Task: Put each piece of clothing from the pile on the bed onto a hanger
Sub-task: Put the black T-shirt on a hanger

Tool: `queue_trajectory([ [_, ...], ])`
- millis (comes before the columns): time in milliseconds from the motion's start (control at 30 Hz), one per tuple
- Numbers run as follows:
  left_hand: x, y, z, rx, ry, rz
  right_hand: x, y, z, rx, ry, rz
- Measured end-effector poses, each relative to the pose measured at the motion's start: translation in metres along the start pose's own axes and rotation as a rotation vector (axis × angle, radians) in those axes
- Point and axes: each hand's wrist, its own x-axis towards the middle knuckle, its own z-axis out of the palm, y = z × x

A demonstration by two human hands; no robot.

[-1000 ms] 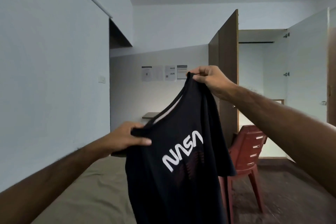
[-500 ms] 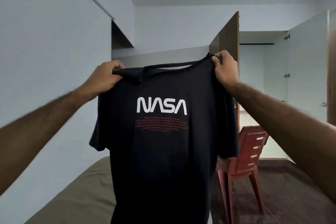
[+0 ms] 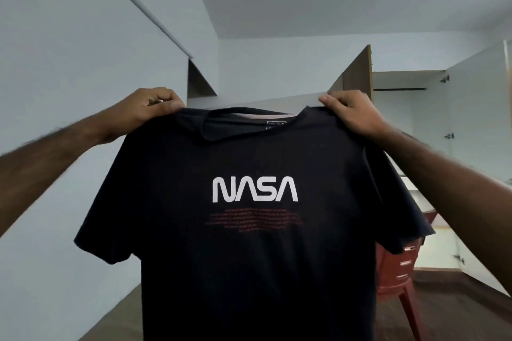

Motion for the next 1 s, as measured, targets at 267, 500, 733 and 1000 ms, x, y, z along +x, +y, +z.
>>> queue_trajectory([
  [267, -0.007, -0.031, 0.030, 0.115, 0.452, 0.020, -0.011, -0.018, 0.016, 0.499, -0.013, 0.036],
  [500, -0.009, -0.080, 0.068, -0.034, 0.402, -0.114, -0.012, 0.033, 0.062, 0.302, -0.100, 0.116],
  [733, -0.016, -0.216, 0.181, 0.213, 0.071, -0.216, -0.050, 0.164, 0.206, -0.266, -0.520, 0.259],
  [1000, -0.070, -0.441, 0.373, 0.658, -0.400, -0.143, -0.166, 0.340, 0.454, -0.252, -0.845, 0.431],
])
